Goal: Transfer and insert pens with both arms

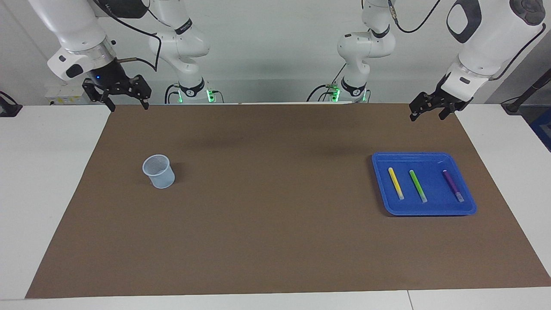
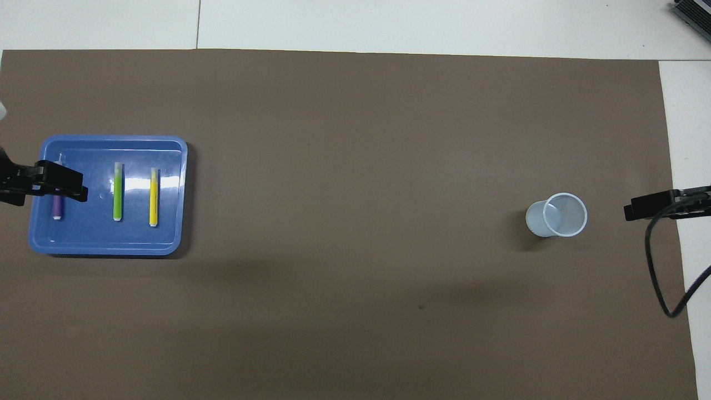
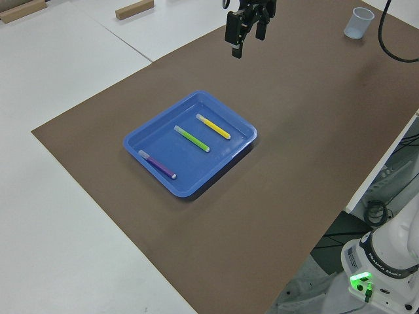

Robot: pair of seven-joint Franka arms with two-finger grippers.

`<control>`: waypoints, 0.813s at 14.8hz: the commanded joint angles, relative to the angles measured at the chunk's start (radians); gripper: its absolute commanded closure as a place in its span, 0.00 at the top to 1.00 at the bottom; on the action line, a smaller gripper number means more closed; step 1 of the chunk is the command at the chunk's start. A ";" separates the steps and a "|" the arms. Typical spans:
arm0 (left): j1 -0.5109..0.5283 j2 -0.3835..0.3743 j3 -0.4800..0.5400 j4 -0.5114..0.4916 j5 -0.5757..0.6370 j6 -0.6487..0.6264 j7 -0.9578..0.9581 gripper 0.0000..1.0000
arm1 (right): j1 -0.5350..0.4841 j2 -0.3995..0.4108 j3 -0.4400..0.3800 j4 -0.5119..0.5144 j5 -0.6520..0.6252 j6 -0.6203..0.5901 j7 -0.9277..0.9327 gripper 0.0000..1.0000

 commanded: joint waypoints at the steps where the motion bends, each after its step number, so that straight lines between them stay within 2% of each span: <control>1: -0.001 -0.004 0.000 0.011 0.016 -0.013 -0.003 1.00 | 0.012 0.012 -0.009 0.023 -0.016 -0.025 0.022 1.00; 12: -0.001 -0.038 0.006 -0.005 0.016 -0.008 -0.014 1.00 | 0.012 0.009 -0.009 0.023 -0.016 -0.025 0.023 1.00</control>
